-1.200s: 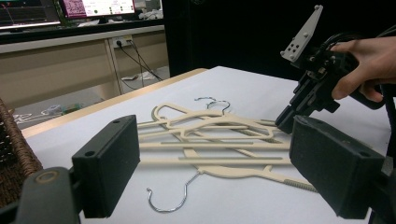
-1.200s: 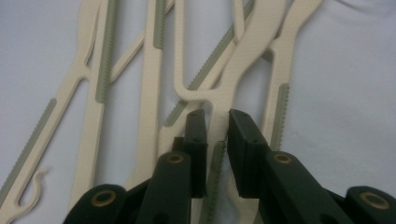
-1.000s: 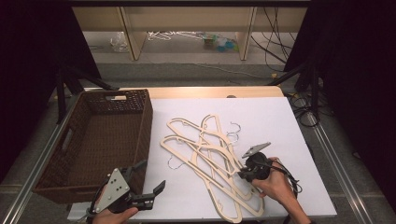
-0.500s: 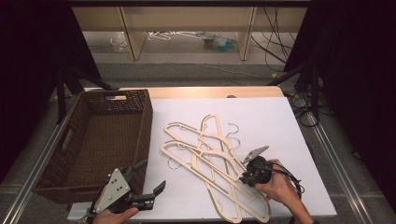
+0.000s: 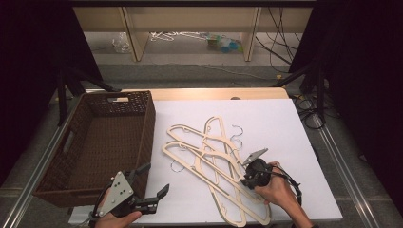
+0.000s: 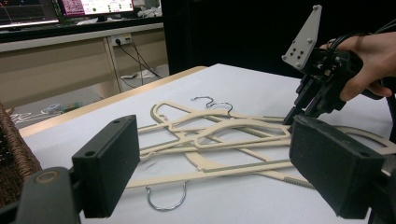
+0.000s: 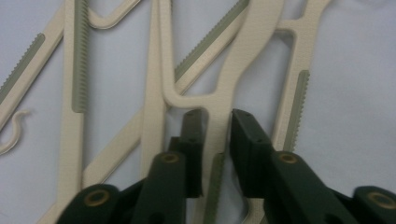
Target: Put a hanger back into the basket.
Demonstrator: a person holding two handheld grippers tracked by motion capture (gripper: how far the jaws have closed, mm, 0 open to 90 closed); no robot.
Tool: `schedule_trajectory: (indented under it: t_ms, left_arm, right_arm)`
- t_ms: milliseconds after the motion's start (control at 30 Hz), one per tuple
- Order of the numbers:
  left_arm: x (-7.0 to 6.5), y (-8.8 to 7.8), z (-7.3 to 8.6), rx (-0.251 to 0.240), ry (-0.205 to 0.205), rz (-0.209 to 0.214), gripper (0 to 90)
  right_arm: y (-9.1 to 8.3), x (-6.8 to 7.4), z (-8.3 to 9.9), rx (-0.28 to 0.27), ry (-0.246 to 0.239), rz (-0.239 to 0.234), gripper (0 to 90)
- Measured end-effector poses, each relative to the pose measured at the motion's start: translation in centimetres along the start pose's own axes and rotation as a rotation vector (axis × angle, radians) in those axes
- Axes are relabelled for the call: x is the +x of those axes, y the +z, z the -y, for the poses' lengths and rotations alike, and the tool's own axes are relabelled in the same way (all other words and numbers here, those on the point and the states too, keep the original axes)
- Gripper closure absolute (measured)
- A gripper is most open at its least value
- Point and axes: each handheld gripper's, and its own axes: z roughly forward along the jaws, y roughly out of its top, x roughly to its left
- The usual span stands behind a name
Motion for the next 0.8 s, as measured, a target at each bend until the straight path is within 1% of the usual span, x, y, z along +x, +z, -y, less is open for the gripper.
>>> schedule_trajectory:
  t_ms: [33,67,133,200,233,267,300,367,400,433,467,533,567,600,633,700,733,767,800]
  left_arm:
    - [0.0,0.0,0.0,0.002,0.001,0.000,15.9]
    - [0.0,0.0,0.0,0.003,0.001,0.001,15.9]
    - [0.0,0.0,0.1,0.005,-0.004,0.000,16.0]
    - [0.1,0.1,0.1,0.008,-0.008,-0.001,15.9]
    - [0.1,0.2,0.1,-0.003,-0.011,0.002,15.9]
    - [0.0,0.1,0.1,0.007,-0.009,-0.003,16.0]
    - [0.0,0.1,0.1,0.008,0.005,-0.002,16.0]
    - [0.0,0.1,0.1,0.010,0.006,-0.001,16.0]
    - [-0.1,0.2,0.1,0.004,-0.003,-0.001,16.0]
    - [-0.1,0.2,0.1,0.004,-0.003,-0.001,15.9]
    - [-0.2,0.4,0.1,0.017,0.012,-0.004,15.9]
    - [-0.2,0.6,0.1,0.020,0.010,-0.002,15.9]
    - [-0.4,1.2,0.1,0.027,0.001,0.010,15.9]
    - [-0.6,1.4,0.0,0.032,0.008,0.016,15.9]
    - [-1.0,1.9,-0.1,0.041,0.012,0.031,15.9]
    - [-1.7,2.8,-0.3,0.061,0.028,0.056,15.7]
    - [-2.1,3.4,-0.4,0.068,0.045,0.068,15.7]
    - [-2.6,4.2,-0.6,0.089,0.061,0.090,15.7]
    - [-3.0,4.7,-0.6,0.100,0.064,0.098,15.7]
  right_arm:
    - [0.0,0.1,0.0,0.005,0.005,-0.001,77.3]
    - [0.0,0.0,-0.1,0.007,-0.002,0.002,77.9]
    - [-0.1,-0.1,-0.1,0.001,0.002,0.002,79.2]
    - [-0.2,-0.2,-0.1,0.000,-0.016,0.010,79.8]
    - [-0.5,-0.2,-0.1,-0.003,-0.023,0.004,79.8]
    - [-0.7,-0.2,-0.2,-0.008,-0.032,0.002,79.7]
    - [-1.0,-0.2,-0.2,-0.004,-0.050,0.003,79.7]
    - [-1.8,0.1,-0.4,-0.001,-0.101,0.017,79.7]
    - [-2.1,0.2,-0.4,0.000,-0.115,0.017,79.7]
    - [-2.1,0.2,-0.4,0.000,-0.115,0.017,79.7]
    - [-2.9,0.4,-0.3,0.003,-0.151,0.039,79.8]
    - [-3.4,0.6,-0.1,0.006,-0.170,0.051,79.8]
    - [-3.8,0.8,0.1,0.009,-0.184,0.058,79.8]
    - [-4.1,0.9,0.3,0.009,-0.203,0.064,79.8]
    - [-4.3,1.1,0.4,0.010,-0.207,0.066,79.8]
    - [-4.8,1.3,0.9,0.008,-0.227,0.070,79.7]
    - [-5.1,1.5,1.1,0.011,-0.230,0.072,79.8]
    - [-5.3,1.7,1.3,0.014,-0.234,0.075,79.8]
    - [-5.5,1.8,1.5,0.013,-0.245,0.075,79.8]
